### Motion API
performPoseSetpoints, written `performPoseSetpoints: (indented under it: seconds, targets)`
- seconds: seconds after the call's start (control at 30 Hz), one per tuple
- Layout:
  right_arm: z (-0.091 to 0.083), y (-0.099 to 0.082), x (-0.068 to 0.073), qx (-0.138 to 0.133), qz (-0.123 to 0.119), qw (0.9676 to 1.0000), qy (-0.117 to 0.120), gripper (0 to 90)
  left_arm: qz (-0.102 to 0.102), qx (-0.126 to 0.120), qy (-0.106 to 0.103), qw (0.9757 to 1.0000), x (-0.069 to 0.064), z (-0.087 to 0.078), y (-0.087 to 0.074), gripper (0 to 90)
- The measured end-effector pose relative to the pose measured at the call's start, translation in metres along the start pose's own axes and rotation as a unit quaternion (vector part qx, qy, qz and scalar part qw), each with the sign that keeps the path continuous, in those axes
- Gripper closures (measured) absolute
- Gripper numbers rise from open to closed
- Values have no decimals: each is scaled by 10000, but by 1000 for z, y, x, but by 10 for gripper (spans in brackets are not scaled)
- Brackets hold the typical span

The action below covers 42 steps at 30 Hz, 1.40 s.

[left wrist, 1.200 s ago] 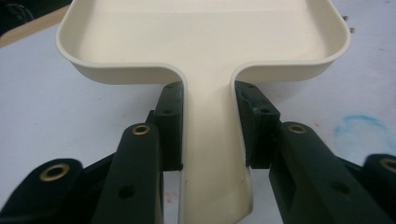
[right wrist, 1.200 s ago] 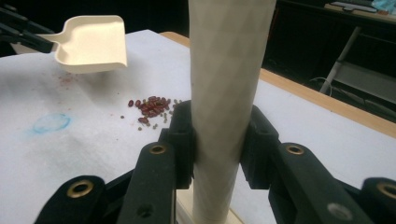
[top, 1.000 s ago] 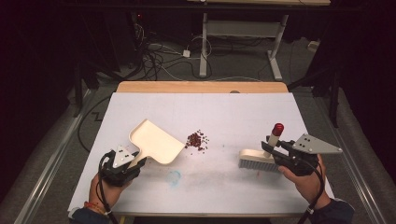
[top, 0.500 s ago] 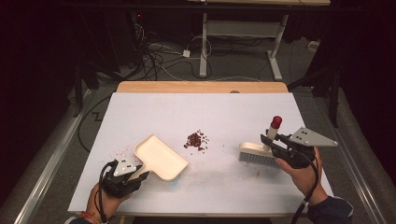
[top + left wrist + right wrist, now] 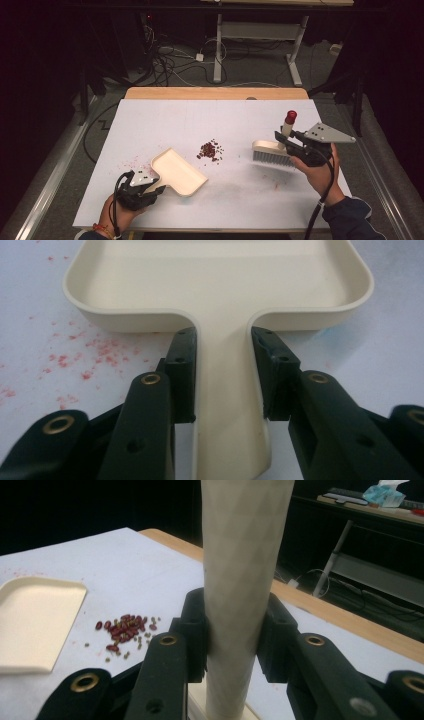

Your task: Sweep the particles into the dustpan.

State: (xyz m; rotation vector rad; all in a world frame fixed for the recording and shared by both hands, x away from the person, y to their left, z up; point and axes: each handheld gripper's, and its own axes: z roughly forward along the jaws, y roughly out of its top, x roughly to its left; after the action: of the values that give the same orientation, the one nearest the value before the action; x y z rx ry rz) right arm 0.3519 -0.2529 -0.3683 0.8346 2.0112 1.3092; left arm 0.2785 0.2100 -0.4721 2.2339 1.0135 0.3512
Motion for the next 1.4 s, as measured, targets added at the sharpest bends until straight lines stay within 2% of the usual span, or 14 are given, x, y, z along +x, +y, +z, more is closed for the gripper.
performPoseSetpoints:
  seconds: [0.2, 0.3, 0.43, 0.57, 0.6, 0.63, 0.7, 0.73, 0.77, 0.8, 1.0, 1.17, 1.23, 1.4]
  targets:
    - [31, 20, -1, 11, -54, 10000, 48, 701, 15, 22, -45, 10000, 0, 3, 3, 637]
    - [52, 32, -3, 38, -60, 10000, 65, 700, -10, 18, -71, 10000, 1, 6, 5, 637]
    - [83, 48, -5, 154, -127, 9998, -43, 701, -21, 31, -58, 10000, 1, 10, 8, 637]
    - [109, 59, -5, 142, 24, 9999, -80, 701, -51, 42, -79, 9999, 3, 14, 10, 637]
    - [109, 59, -5, 142, 24, 9999, -80, 701, -54, 48, -90, 9999, 3, 16, 11, 637]
    - [122, 62, -2, 144, 34, 9998, -103, 701, -79, 59, -99, 9999, 4, 18, 12, 637]
    - [128, 63, 0, 143, 41, 9998, -104, 701, -72, 77, -93, 9999, 4, 20, 12, 637]
    - [140, 64, 5, 184, 57, 9998, -98, 701, -54, 100, -85, 9999, 4, 21, 13, 637]
    - [140, 64, 5, 184, 57, 9998, -98, 701, -57, 99, -82, 9999, 4, 21, 13, 637]
    - [150, 62, 12, 210, 105, 9997, -107, 701, -53, 115, -87, 9999, 5, 22, 13, 637]
    - [169, 57, 29, 188, 147, 9996, -137, 701, -30, 130, -98, 9999, 5, 28, 17, 637]
    - [176, 50, 41, 193, 13, 9997, -176, 701, -46, 135, -103, 9998, 5, 30, 17, 636]
    - [177, 46, 46, 283, 48, 9994, -170, 701, -33, 124, -79, 9999, 4, 29, 17, 636]
    - [173, 37, 51, 194, 279, 9994, -23, 701, -14, 165, -75, 9998, 4, 31, 18, 636]
